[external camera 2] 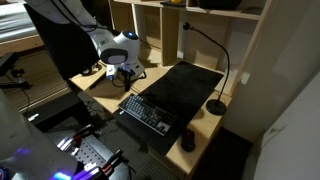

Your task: Click the escape key

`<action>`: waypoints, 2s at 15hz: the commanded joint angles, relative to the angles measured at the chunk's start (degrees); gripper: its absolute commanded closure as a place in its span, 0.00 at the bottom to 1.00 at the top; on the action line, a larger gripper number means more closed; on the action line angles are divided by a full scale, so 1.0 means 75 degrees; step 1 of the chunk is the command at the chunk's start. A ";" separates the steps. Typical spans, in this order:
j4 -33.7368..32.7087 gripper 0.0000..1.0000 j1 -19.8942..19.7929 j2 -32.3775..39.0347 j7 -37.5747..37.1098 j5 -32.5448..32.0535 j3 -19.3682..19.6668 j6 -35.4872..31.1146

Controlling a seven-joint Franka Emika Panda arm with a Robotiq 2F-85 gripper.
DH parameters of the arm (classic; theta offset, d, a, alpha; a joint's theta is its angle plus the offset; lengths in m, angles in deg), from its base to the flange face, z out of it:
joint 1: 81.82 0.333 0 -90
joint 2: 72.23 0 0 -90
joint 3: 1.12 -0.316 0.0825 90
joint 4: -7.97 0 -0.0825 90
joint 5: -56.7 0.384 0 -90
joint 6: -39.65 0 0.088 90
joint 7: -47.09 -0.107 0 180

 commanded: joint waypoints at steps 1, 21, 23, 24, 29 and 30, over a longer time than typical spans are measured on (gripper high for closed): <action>-0.0411 0.00 0.0061 0.0637 -0.0181 0.0173 -0.0078 -0.0318; -0.1010 0.00 0.0063 0.1750 0.0165 0.1221 -0.0282 -0.1008; -0.1011 0.00 0.0065 0.1748 0.0164 0.1221 -0.0282 -0.1007; -0.1011 0.00 0.0064 0.1748 0.0164 0.1221 -0.0282 -0.1007; -0.1244 0.00 0.0003 0.2085 0.0310 0.1415 -0.0362 -0.1174; -0.1277 0.00 -0.0026 0.2115 0.0379 0.1501 -0.0400 -0.1230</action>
